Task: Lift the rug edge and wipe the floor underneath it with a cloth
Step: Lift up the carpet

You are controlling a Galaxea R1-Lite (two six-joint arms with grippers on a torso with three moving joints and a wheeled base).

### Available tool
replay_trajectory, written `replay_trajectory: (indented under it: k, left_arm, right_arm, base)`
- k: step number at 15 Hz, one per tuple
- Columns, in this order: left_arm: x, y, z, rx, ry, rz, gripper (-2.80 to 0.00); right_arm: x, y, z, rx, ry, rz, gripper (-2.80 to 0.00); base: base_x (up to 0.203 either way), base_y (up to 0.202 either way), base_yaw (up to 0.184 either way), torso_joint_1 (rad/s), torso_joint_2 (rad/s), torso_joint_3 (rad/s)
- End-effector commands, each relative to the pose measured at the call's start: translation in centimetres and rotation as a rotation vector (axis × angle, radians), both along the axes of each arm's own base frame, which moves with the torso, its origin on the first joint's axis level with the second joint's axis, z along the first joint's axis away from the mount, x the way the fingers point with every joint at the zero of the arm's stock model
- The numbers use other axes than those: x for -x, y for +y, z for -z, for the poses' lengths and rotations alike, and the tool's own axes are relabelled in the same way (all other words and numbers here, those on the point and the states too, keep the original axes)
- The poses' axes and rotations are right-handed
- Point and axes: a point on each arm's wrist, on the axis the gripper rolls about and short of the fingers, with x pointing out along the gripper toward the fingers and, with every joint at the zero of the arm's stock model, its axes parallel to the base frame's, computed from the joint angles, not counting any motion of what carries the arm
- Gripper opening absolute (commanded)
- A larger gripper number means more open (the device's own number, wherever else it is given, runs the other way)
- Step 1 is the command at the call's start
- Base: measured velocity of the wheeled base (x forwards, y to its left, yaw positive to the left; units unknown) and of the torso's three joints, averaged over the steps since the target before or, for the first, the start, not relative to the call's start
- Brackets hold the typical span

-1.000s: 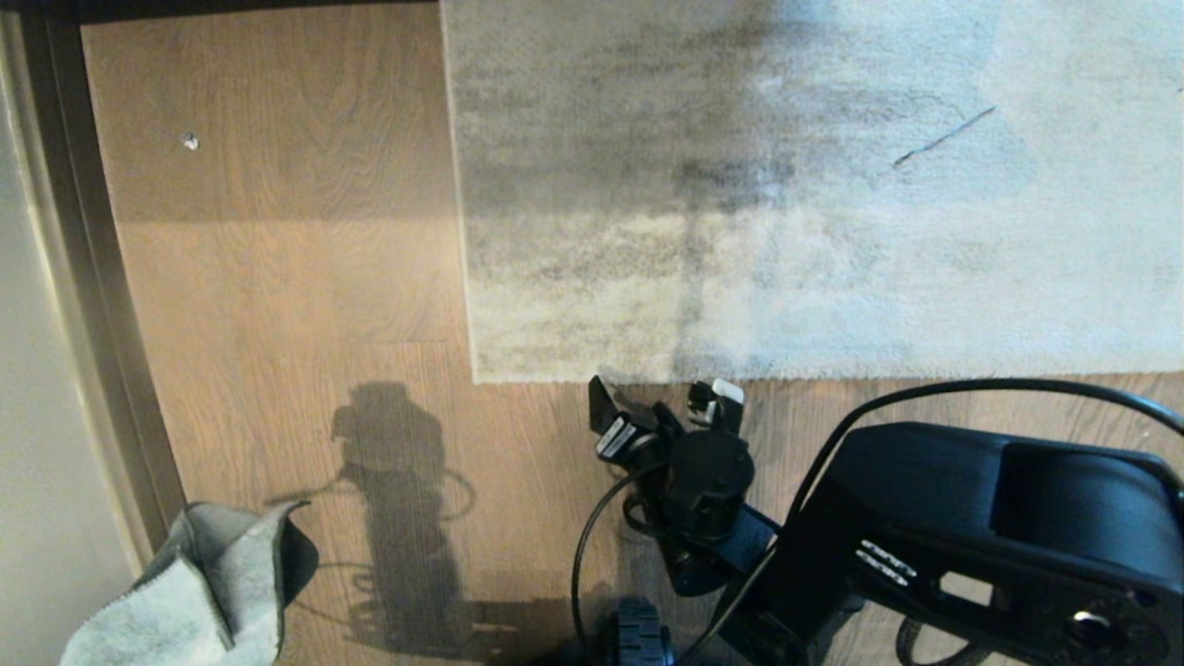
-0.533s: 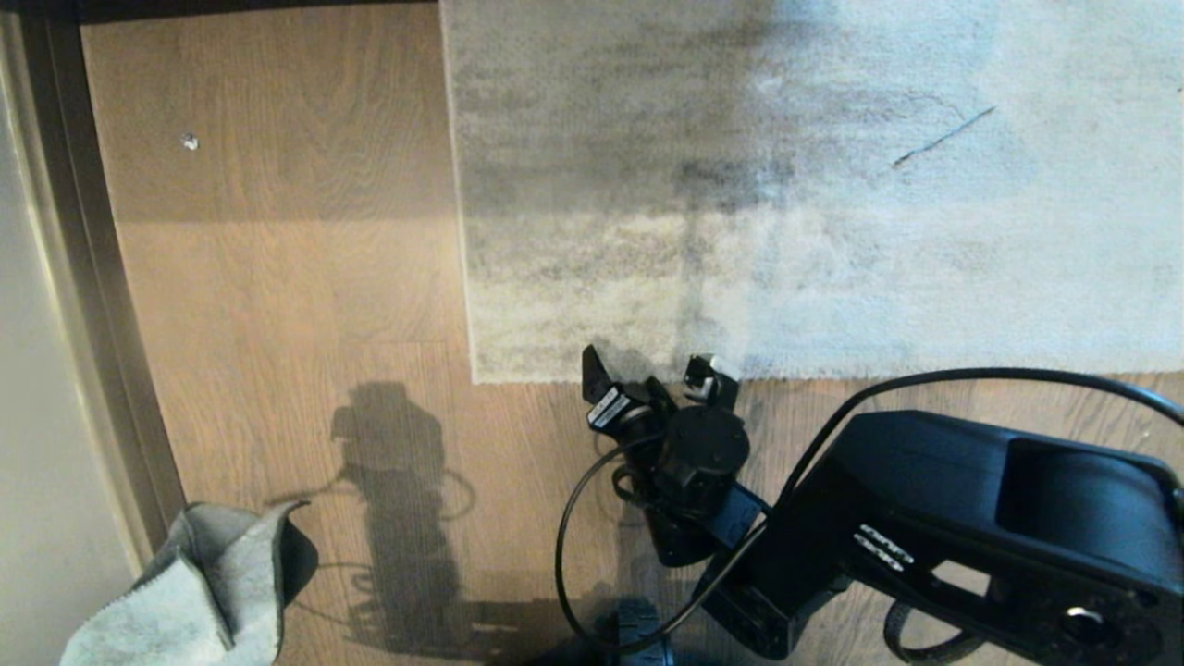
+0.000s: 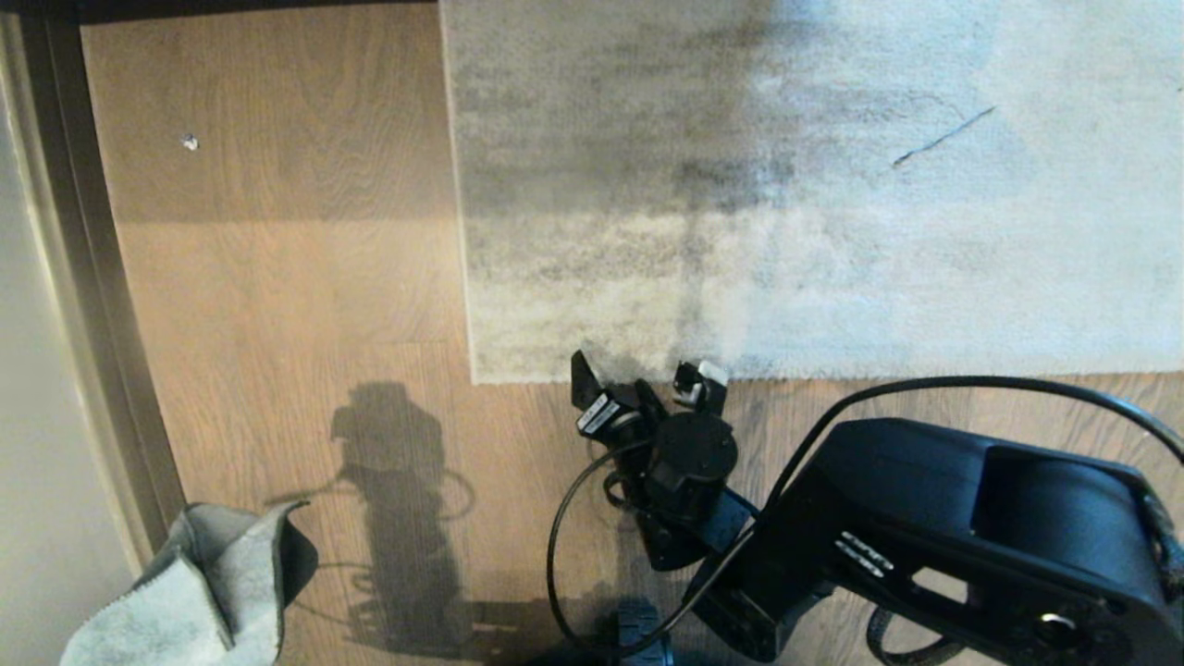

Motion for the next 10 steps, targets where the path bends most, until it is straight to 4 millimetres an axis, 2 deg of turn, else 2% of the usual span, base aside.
replay_trajectory:
  k: [1, 10]
  left_arm:
    - [0.0, 0.0, 0.0, -0.001, 0.0, 0.0, -2.8]
    - [0.0, 0.0, 0.0, 0.001, 0.0, 0.0, -2.8]
  right_arm:
    - [0.6, 0.5, -0.1, -0.033, -0.022, -0.017, 0.0]
    - [0.3, 1.3, 1.7, -0.013, -0.011, -0.016, 0.0]
  base:
    - [0.0, 0.0, 0.0, 0.0, 0.0, 0.0]
    - [0.0, 0.0, 0.0, 0.0, 0.0, 0.0]
